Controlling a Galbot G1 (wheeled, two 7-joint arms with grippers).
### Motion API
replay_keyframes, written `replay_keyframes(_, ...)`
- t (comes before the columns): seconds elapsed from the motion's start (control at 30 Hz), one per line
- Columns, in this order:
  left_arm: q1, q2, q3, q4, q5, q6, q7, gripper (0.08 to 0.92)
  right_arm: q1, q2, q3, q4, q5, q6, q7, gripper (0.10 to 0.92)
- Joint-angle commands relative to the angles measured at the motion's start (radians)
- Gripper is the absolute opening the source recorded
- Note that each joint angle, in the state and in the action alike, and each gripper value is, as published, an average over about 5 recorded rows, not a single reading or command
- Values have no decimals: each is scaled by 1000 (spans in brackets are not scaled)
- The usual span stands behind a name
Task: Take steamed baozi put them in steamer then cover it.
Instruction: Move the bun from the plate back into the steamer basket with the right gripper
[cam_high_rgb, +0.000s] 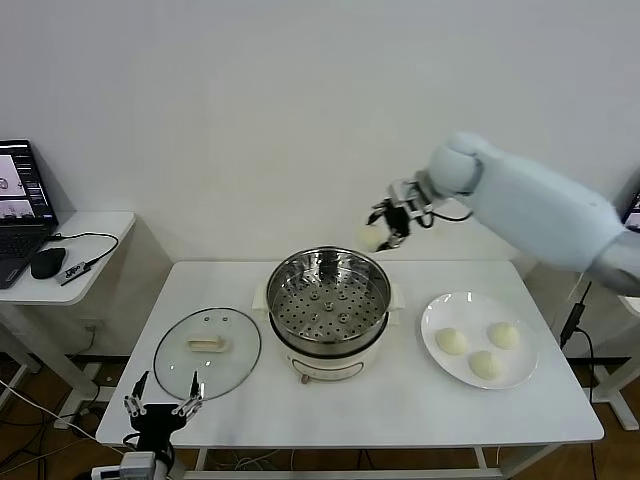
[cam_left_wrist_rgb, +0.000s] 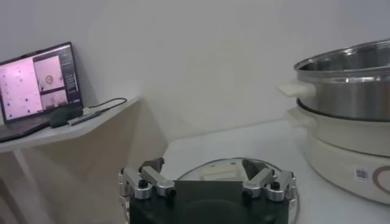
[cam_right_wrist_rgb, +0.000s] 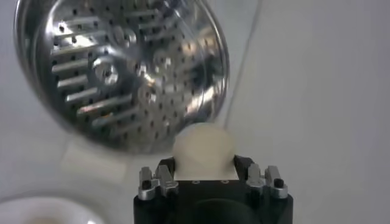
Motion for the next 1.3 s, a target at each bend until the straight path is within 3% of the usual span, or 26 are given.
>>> replay_keyframes(0.03,-1,-1,-7,2,0,0,0,823,-13,145,-124,-37,-140,171,101,611)
replay_keyframes(0.33,-12,-14,-11,10,0,0,2,823,-59,185,-124,-132,-390,377,205,611)
replay_keyframes(0.8,-11,-21,-6,9,3,0,5,823,-100,196,-79,-184,-589,490,268,613)
replay_keyframes(1.13,-8,-26,0,2,8,1,7,823,-115,206,-55,-244,-628,506,270,620)
replay_keyframes(1.3,-3,-30,6,-9,20,1,8,823,-117,206,-56,-254,-605,505,268,733)
